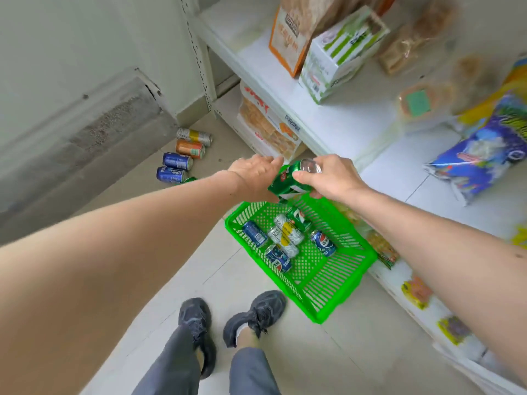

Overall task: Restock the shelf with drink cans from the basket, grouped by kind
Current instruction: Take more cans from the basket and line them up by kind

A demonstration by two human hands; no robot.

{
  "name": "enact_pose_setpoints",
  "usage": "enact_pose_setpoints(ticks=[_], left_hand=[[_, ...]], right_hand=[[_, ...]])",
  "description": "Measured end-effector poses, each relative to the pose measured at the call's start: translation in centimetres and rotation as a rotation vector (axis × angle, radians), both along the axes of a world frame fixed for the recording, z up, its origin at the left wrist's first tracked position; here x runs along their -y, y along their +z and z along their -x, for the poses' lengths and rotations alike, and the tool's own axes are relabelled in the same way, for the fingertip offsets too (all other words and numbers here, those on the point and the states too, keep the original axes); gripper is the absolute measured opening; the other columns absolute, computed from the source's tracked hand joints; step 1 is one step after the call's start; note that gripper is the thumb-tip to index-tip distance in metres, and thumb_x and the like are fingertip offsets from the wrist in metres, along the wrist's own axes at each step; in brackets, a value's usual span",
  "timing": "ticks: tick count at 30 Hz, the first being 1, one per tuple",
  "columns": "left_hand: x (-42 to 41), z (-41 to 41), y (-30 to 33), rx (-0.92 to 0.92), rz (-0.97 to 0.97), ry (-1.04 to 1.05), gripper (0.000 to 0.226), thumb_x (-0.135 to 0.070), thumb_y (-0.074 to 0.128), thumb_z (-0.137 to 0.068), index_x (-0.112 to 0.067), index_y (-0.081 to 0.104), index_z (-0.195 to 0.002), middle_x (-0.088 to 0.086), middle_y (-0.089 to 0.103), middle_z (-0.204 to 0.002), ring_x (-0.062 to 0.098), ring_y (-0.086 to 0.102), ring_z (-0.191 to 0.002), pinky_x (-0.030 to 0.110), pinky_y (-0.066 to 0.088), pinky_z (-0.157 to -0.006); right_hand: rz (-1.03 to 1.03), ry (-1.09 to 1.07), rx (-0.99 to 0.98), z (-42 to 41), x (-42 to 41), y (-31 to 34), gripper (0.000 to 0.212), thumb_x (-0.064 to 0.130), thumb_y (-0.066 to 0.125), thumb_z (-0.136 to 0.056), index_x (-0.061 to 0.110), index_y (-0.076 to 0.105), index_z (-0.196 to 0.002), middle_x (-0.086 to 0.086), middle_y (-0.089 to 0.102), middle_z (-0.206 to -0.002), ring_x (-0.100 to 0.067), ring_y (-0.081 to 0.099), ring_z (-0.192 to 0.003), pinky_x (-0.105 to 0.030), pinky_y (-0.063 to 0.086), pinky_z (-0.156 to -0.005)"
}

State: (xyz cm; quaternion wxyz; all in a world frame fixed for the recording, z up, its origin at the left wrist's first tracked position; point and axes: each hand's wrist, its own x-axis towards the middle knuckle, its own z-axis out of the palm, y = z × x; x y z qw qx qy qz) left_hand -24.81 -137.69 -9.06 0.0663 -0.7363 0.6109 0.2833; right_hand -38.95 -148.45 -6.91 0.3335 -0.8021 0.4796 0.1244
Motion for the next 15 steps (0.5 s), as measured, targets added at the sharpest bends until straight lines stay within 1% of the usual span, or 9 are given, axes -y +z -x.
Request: enact_pose_setpoints(ticks=[2, 3, 5, 8, 9, 11, 13, 15], left_hand=[[-1.0, 0.4, 2.8, -0.012, 0.031, -0.013, 0.081, -0.052, 0.068, -0.079, -0.014, 0.029, -0.139, 0.008, 0.052, -0.129, 0.029, 0.049, -0.122, 0.046, 0.046, -0.095], [-1.6, 0.6, 4.1, -0.019, 0.043, -0.017, 0.083, -0.053, 0.069, -0.078, -0.014, 0.028, -0.139, 0.008, 0.054, -0.127, 0.029, 0.05, -0.12, 0.044, 0.047, -0.093], [-2.8, 1.1, 6.8, -0.048, 0.073, 0.005, 0.091, -0.055, 0.071, -0.075, -0.015, 0.024, -0.142, 0.008, 0.054, -0.128, 0.029, 0.052, -0.119, 0.044, 0.048, -0.091], [-4.4, 2.3, 10.9, -0.107, 0.14, 0.058, 0.099, -0.056, 0.074, -0.072, -0.017, 0.02, -0.145, 0.006, 0.051, -0.133, 0.029, 0.052, -0.12, 0.046, 0.049, -0.09], [-4.8, 2.7, 12.4, -0.124, 0.171, 0.058, 0.1, -0.056, 0.075, -0.071, -0.016, 0.02, -0.145, 0.006, 0.049, -0.134, 0.028, 0.052, -0.12, 0.045, 0.049, -0.09], [-5.5, 3.3, 15.6, -0.15, 0.247, 0.043, 0.1, -0.053, 0.077, -0.07, -0.013, 0.021, -0.143, 0.007, 0.049, -0.133, 0.028, 0.052, -0.119, 0.043, 0.048, -0.09], [-6.0, 4.0, 18.9, -0.169, 0.315, 0.029, 0.101, -0.052, 0.078, -0.069, -0.012, 0.022, -0.143, 0.01, 0.05, -0.131, 0.03, 0.054, -0.116, 0.042, 0.048, -0.09], [-6.1, 4.7, 22.0, -0.179, 0.369, 0.017, 0.103, -0.052, 0.079, -0.066, -0.011, 0.023, -0.142, 0.012, 0.051, -0.129, 0.032, 0.054, -0.115, 0.043, 0.048, -0.092]], right_hand=[[-0.001, -0.003, 0.005, 0.2, -0.4, 3.8, 0.042, 0.056, 0.071, -0.077, 0.016, 0.07, -0.09, -0.004, 0.074, -0.075, -0.014, 0.071, -0.057, -0.03, 0.058, -0.076], [0.005, -0.005, 0.009, 0.3, -0.7, 5.7, 0.043, 0.056, 0.071, -0.077, 0.015, 0.07, -0.09, -0.005, 0.074, -0.072, -0.013, 0.071, -0.054, -0.028, 0.058, -0.077], [0.016, -0.012, 0.011, 0.6, -1.2, 9.5, 0.047, 0.057, 0.069, -0.076, 0.013, 0.07, -0.09, -0.007, 0.072, -0.064, -0.013, 0.071, -0.054, -0.028, 0.057, -0.08], [0.004, -0.043, 0.014, 1.2, -2.5, 15.2, 0.051, 0.055, 0.069, -0.076, 0.006, 0.069, -0.092, -0.012, 0.071, -0.059, -0.017, 0.072, -0.055, -0.036, 0.058, -0.083], [0.003, -0.061, 0.029, 1.5, -3.1, 17.2, 0.052, 0.053, 0.07, -0.076, 0.003, 0.069, -0.091, -0.013, 0.071, -0.059, -0.019, 0.072, -0.055, -0.038, 0.059, -0.082], [0.028, -0.092, 0.053, 2.0, -4.3, 21.4, 0.051, 0.05, 0.072, -0.076, 0.001, 0.069, -0.089, -0.013, 0.07, -0.058, -0.021, 0.073, -0.056, -0.036, 0.06, -0.078], [0.054, -0.131, 0.068, 2.8, -5.4, 25.6, 0.05, 0.049, 0.073, -0.076, 0.001, 0.069, -0.09, -0.014, 0.071, -0.061, -0.022, 0.073, -0.058, -0.035, 0.061, -0.075], [0.074, -0.172, 0.092, 3.7, -6.4, 29.7, 0.052, 0.048, 0.074, -0.075, 0.0, 0.067, -0.092, -0.016, 0.072, -0.064, -0.024, 0.073, -0.059, -0.036, 0.062, -0.074]])
